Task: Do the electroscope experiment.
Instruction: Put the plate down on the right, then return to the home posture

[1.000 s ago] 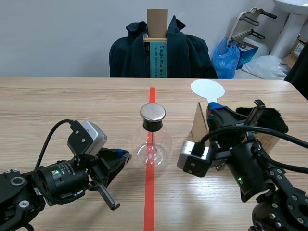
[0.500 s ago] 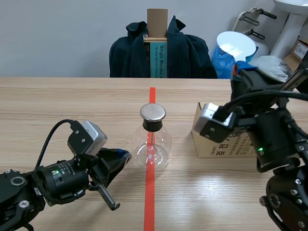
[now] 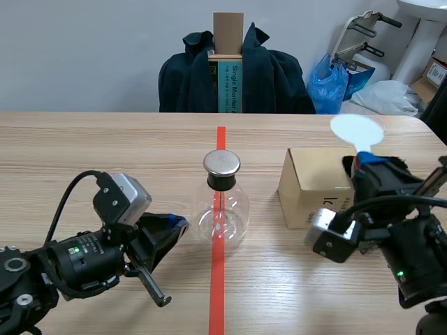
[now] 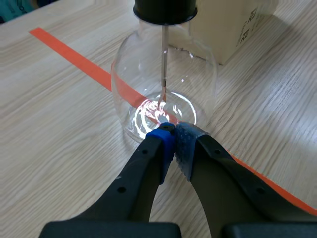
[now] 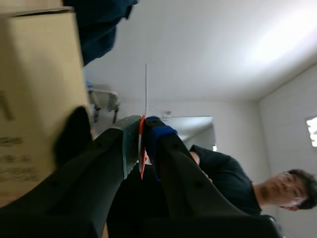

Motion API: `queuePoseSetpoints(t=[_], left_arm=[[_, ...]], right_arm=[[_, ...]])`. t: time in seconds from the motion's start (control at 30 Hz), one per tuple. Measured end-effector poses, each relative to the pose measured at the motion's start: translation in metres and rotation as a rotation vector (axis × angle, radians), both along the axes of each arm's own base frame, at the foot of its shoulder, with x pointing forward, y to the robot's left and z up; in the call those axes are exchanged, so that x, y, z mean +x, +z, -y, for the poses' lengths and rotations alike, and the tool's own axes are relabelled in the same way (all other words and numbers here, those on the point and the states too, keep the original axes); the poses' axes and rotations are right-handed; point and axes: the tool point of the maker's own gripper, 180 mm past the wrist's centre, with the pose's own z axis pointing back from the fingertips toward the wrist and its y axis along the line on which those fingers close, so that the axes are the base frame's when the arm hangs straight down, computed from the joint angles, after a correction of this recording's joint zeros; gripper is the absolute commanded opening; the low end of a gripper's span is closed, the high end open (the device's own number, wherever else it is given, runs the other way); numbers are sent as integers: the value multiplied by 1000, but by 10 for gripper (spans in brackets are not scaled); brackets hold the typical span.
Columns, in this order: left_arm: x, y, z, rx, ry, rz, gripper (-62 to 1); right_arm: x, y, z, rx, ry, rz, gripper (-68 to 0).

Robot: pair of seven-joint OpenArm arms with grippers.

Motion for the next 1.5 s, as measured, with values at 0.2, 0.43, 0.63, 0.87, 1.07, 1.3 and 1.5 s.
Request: queuePoseSetpoints(t=[0.2,0.43,0.63,0.87,1.07,1.3,1.5], left_arm=[[-36,46,-9,45,18,57,-590],[-99,94,10,111,-61,77,-590],[-114,125,19,89,-67,79,-451],[-110,117,14,128,-51,66,14],[-109,115,14,126,-42,61,14],[-107,118,14,92,-21,46,14],[-101,114,7,122,22,42,14]], right_arm=[[-5,-46,-15,-7,54,-118,-664],[-1,-49,-31,1,100,-121,-627],[-2,-50,-35,3,114,-123,-372],[0,-50,-28,7,70,-124,-90],[3,-50,-18,20,15,-126,-66],[4,-52,5,88,-109,-144,-67],[-20,-66,28,123,-139,-210,-67]])
